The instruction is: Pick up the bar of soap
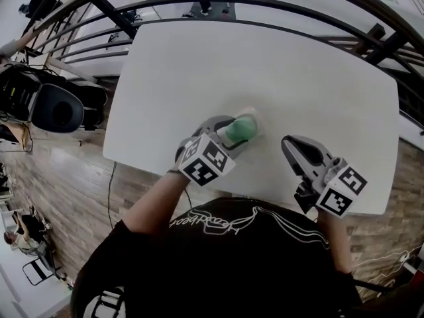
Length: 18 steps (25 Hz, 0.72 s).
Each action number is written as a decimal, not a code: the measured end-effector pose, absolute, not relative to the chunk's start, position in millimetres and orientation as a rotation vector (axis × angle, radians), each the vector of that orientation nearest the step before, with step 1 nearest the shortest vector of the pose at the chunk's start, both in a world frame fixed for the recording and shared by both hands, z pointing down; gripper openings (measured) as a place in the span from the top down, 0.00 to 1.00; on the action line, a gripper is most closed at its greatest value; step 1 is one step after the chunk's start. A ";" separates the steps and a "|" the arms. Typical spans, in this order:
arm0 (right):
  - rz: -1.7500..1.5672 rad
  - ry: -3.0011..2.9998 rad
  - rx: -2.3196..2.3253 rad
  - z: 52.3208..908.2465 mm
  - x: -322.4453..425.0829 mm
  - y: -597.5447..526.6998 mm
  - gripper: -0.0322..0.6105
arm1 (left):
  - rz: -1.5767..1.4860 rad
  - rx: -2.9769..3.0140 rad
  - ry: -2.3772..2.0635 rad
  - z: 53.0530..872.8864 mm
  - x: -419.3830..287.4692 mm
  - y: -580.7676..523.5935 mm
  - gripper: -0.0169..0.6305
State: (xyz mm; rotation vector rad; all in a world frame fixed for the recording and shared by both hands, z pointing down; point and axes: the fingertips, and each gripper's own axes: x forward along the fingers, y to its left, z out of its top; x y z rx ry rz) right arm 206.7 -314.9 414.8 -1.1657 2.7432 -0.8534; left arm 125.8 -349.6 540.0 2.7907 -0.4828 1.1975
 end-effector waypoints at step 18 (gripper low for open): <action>-0.875 2.730 -1.169 424.7 206.5 -314.4 0.92 | 1.283 2.757 -0.429 562.6 122.4 -349.8 0.59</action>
